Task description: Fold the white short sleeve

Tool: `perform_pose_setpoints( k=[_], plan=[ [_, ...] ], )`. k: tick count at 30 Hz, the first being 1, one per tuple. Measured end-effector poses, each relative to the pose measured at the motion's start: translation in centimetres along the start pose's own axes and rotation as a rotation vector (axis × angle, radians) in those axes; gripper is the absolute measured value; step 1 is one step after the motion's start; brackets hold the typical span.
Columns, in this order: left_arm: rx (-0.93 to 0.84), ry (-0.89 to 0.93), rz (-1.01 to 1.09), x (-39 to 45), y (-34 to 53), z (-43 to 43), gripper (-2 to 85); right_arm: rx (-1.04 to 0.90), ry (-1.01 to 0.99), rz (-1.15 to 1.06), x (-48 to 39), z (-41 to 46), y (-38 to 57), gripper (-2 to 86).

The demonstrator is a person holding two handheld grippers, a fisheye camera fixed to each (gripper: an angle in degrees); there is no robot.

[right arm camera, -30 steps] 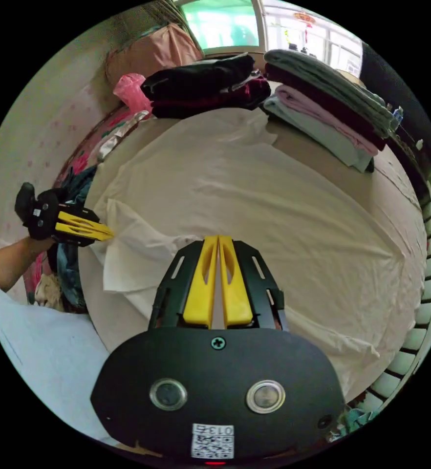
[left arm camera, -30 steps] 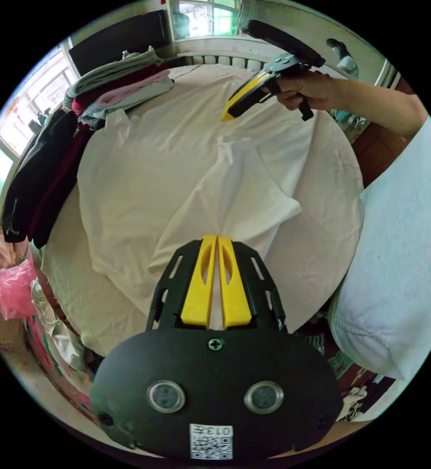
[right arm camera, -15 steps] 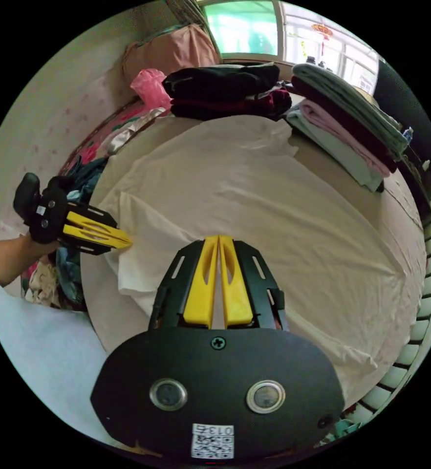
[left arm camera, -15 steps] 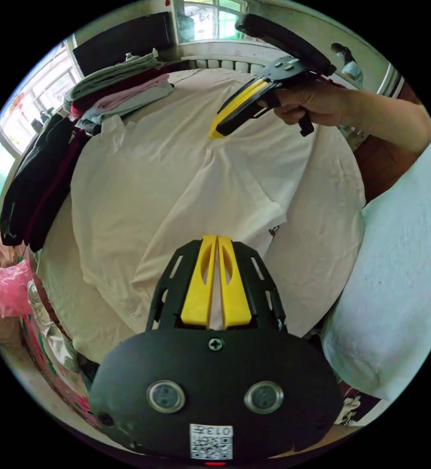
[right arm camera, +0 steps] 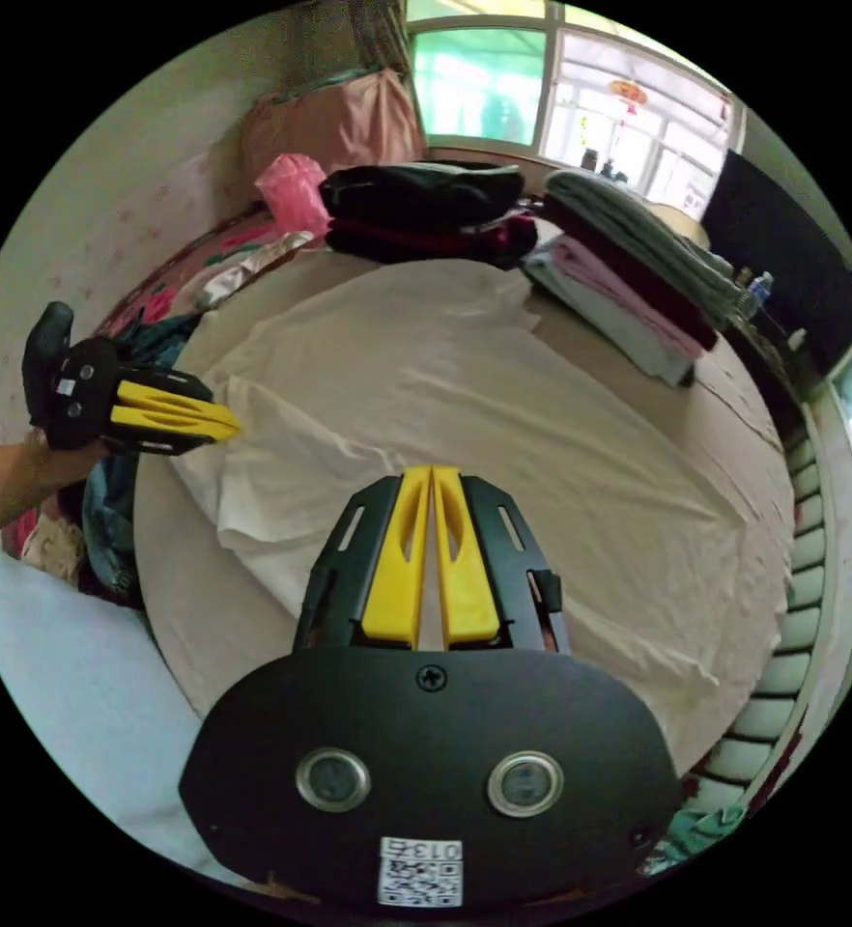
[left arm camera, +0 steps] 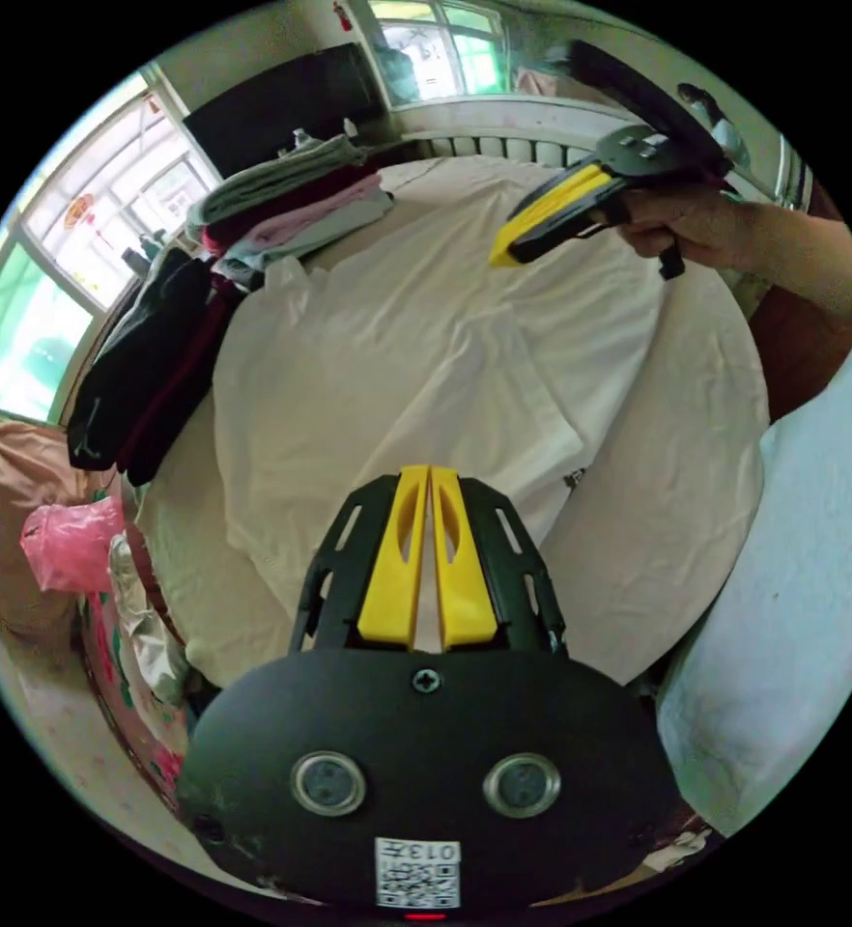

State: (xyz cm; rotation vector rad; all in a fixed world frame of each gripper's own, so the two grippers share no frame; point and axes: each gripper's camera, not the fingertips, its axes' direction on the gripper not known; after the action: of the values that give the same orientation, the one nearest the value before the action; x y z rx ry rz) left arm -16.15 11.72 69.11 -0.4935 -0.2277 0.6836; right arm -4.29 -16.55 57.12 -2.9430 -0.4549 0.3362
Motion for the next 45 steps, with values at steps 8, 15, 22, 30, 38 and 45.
perform_pose_setpoints(
  k=[8, 15, 22, 30, 38, 45],
  plan=[
    [-0.135, -0.02, -0.193, -1.7, 1.3, 1.9, -0.2, -0.194, 0.33, 0.46, 15.2, -2.7, 13.7, 0.0],
    [-0.219, -0.046, -0.208, 0.0, 0.9, 2.7, -0.2, -0.341, 0.326, 0.588, 19.8, -3.0, 22.6, -0.1],
    [-0.258, -0.071, -0.244, 1.3, 0.5, 2.4, -0.2, -0.338, 0.327, 0.549, 20.7, -4.0, 25.4, 0.0],
    [-0.28, -0.05, -0.218, 3.7, 0.3, 2.6, -0.2, -0.314, 0.298, 0.407, 20.0, -2.3, 24.9, 0.0],
    [-0.287, -0.166, -0.162, 6.0, 1.0, 2.2, -0.2, -0.334, 0.265, 0.426, 22.6, -2.0, 27.4, 0.0],
    [-0.202, -0.162, -0.207, 4.8, -0.4, 0.1, -0.2, -0.141, 0.121, 0.283, 21.5, -1.9, 24.9, -0.1]
  ],
)
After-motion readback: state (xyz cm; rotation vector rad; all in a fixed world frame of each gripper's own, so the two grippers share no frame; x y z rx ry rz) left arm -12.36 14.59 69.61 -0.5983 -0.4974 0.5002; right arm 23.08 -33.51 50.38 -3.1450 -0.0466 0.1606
